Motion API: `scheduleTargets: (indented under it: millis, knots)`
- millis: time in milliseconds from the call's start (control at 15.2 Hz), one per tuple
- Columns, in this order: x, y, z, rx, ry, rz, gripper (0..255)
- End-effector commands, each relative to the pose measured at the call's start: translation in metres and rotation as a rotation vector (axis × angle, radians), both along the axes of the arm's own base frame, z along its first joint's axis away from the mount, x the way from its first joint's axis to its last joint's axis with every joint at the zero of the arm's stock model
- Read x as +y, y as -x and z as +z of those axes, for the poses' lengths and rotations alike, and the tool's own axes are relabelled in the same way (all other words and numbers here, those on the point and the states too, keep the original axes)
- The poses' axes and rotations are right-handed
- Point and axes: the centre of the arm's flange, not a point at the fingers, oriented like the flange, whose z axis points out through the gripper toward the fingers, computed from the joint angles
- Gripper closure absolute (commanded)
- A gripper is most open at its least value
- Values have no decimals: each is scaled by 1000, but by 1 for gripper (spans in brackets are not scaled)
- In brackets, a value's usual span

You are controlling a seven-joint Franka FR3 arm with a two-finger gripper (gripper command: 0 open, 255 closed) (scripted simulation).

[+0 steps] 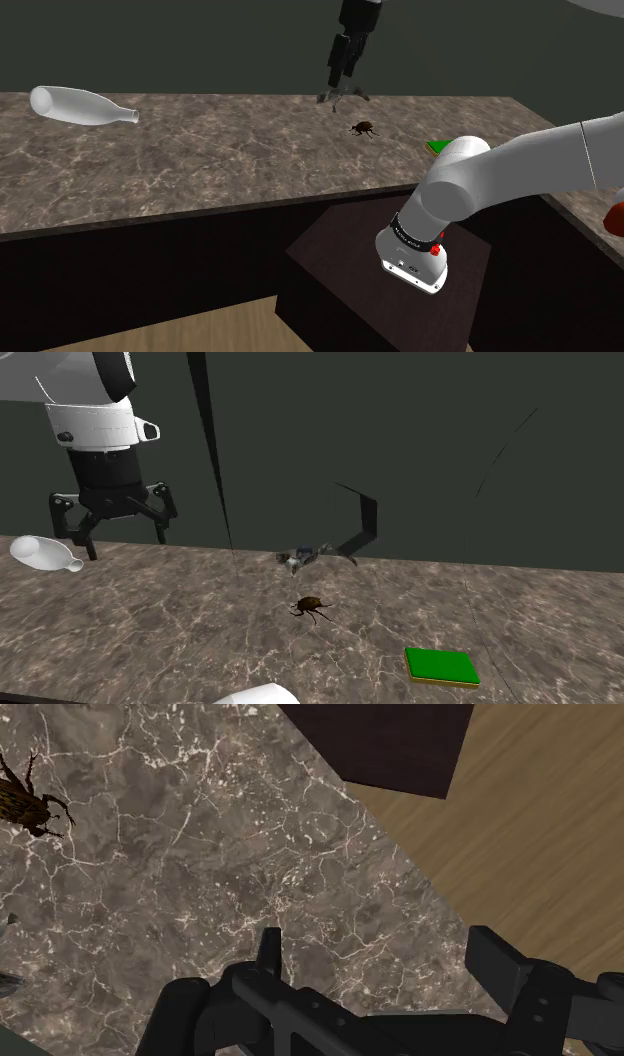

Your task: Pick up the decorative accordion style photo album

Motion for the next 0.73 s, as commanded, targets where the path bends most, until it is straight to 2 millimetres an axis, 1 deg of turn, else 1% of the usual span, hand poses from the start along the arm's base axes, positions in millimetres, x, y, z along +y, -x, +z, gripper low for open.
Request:
scheduleTargets:
  millis: [0,330,660]
  knots:
    - [0,0,0,0,0,0,0]
    - [-53,0,-31,8,30,119,0]
    - [-107,-7,-61,16,60,239,0]
